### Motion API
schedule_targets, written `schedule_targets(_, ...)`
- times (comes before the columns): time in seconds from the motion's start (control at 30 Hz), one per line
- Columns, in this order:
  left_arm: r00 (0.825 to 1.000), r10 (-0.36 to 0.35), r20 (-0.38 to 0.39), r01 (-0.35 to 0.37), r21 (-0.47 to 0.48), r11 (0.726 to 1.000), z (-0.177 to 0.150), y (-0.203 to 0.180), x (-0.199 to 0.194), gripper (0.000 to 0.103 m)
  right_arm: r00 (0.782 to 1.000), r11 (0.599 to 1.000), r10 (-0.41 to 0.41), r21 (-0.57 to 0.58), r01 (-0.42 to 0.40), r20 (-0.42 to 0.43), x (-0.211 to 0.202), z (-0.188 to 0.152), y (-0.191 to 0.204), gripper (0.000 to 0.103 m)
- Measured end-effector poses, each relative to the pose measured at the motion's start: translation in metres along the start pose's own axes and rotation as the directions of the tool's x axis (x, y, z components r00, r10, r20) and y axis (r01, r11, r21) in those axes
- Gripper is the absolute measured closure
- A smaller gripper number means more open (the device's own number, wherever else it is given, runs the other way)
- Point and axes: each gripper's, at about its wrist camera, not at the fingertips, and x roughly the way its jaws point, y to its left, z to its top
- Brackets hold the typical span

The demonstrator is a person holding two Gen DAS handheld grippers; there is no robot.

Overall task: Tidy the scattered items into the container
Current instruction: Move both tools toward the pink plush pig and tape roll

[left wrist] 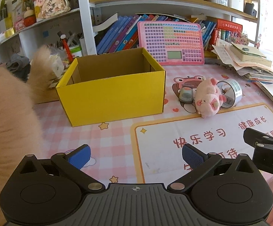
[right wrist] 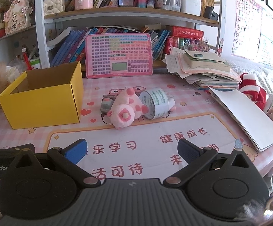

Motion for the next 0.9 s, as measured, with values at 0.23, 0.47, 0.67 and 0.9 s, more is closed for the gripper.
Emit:
schedule_targets(0.23, 1.000, -0.012, -0.018, 0.011, -0.030, 1.000, 0.0009, 0.0036, 0.0043, 0.000, 1.000, 1.000, -0.001, 0.001, 0.001, -0.007, 0.0021, 0.0011, 0.0000, 0.000)
schedule_targets(0.47, 1.000, 0.001, -0.016, -0.001, -0.035, 0.999, 0.0014, 0.0042, 0.0044, 0.000, 1.000, 1.000, -0.005, 0.002, 0.005, -0.010, 0.0033, 0.0021, 0.0006, 0.000)
schedule_targets(0.67, 1.000, 0.008, -0.011, -0.008, -0.026, 1.000, 0.0013, 0.0021, 0.0026, 0.000, 1.000, 1.000, -0.005, 0.005, 0.005, -0.010, 0.0029, 0.0023, -0.0005, 0.000)
schedule_targets(0.9, 1.000, 0.010, -0.013, -0.011, -0.029, 1.000, 0.0005, 0.0023, 0.0009, 0.000, 1.000, 1.000, -0.003, 0.009, 0.003, -0.013, 0.0023, 0.0007, -0.0020, 0.000)
